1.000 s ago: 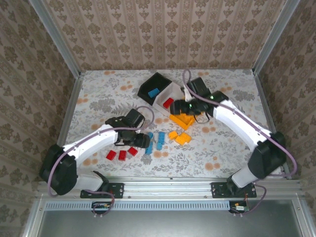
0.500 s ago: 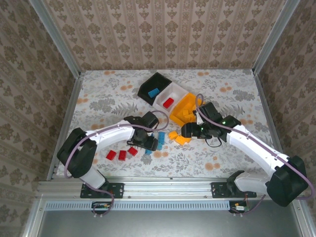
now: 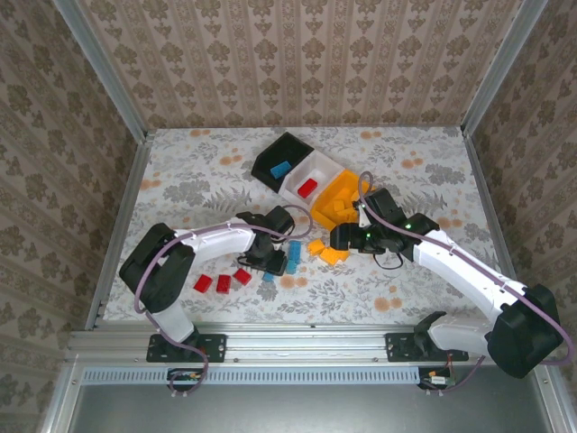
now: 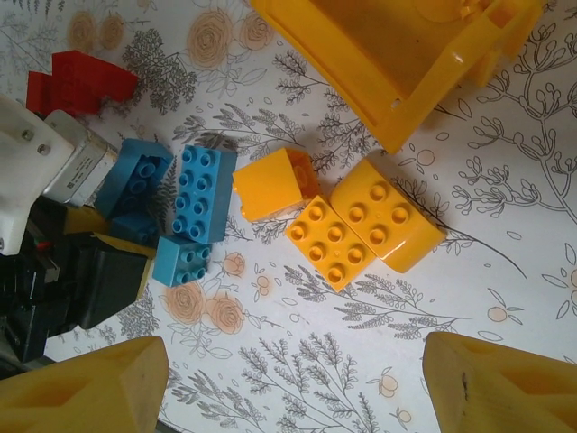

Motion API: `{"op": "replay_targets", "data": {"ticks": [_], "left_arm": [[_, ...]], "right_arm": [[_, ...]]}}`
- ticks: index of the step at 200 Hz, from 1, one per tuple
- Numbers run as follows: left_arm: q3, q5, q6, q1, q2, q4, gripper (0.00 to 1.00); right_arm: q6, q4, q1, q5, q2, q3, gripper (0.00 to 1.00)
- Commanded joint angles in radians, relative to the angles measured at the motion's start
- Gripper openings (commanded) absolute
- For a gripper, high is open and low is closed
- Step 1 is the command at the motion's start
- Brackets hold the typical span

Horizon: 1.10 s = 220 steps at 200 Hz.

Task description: Sort the legos into containers by color

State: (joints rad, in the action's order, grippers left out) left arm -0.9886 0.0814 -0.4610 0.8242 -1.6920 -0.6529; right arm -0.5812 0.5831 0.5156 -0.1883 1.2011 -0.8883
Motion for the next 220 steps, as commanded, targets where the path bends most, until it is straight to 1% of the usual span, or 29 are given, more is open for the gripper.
{"op": "replay_targets", "data": {"ticks": [1, 31, 62, 89, 108, 125, 142, 166, 190, 192, 195, 220], "left_arm": [[-0.005, 0.009, -0.009, 0.005, 0.006, -0.005, 0.31], [-0.004, 0.019, -0.010, 0.003, 0.046, -0.025, 0.22], [-0.030, 0.035, 0.000, -0.019, 0.117, -0.057, 0.21], [-0.091, 0.081, 0.033, -0.086, 0.181, -0.095, 0.21], [-0.164, 0.144, 0.063, -0.162, 0.207, -0.107, 0.22], [-0.270, 0.181, 0.098, -0.236, 0.189, -0.123, 0.22], [-0.410, 0.194, 0.141, -0.295, 0.131, -0.131, 0.22], [-0.647, 0.192, 0.203, -0.346, -0.026, -0.134, 0.22], [-0.880, 0.178, 0.249, -0.363, -0.236, -0.134, 0.22], [-0.912, 0.179, 0.252, -0.385, -0.256, -0.136, 0.22], [-0.944, 0.179, 0.254, -0.393, -0.284, -0.139, 0.22], [-1.201, 0.168, 0.270, -0.402, -0.502, -0.186, 0.21]], "right_arm": [[-0.016, -0.014, 0.009, 0.008, -0.016, 0.011, 0.76], [-0.016, -0.014, 0.012, 0.013, -0.016, 0.004, 0.76], [-0.016, -0.009, 0.012, 0.019, -0.023, -0.002, 0.76], [-0.016, -0.003, 0.012, 0.021, -0.032, -0.002, 0.76], [-0.018, 0.000, 0.012, 0.022, -0.039, 0.002, 0.76], [-0.024, -0.002, 0.015, 0.021, -0.046, 0.009, 0.76], [-0.036, -0.006, 0.020, 0.021, -0.051, 0.016, 0.76], [-0.053, -0.008, 0.043, 0.032, -0.061, 0.028, 0.76], [-0.081, -0.004, 0.073, 0.057, -0.088, 0.048, 0.76], [-0.082, -0.003, 0.075, 0.058, -0.092, 0.050, 0.76], [-0.088, -0.002, 0.082, 0.062, -0.098, 0.053, 0.76], [-0.118, 0.016, 0.112, 0.086, -0.148, 0.079, 0.76]]}}
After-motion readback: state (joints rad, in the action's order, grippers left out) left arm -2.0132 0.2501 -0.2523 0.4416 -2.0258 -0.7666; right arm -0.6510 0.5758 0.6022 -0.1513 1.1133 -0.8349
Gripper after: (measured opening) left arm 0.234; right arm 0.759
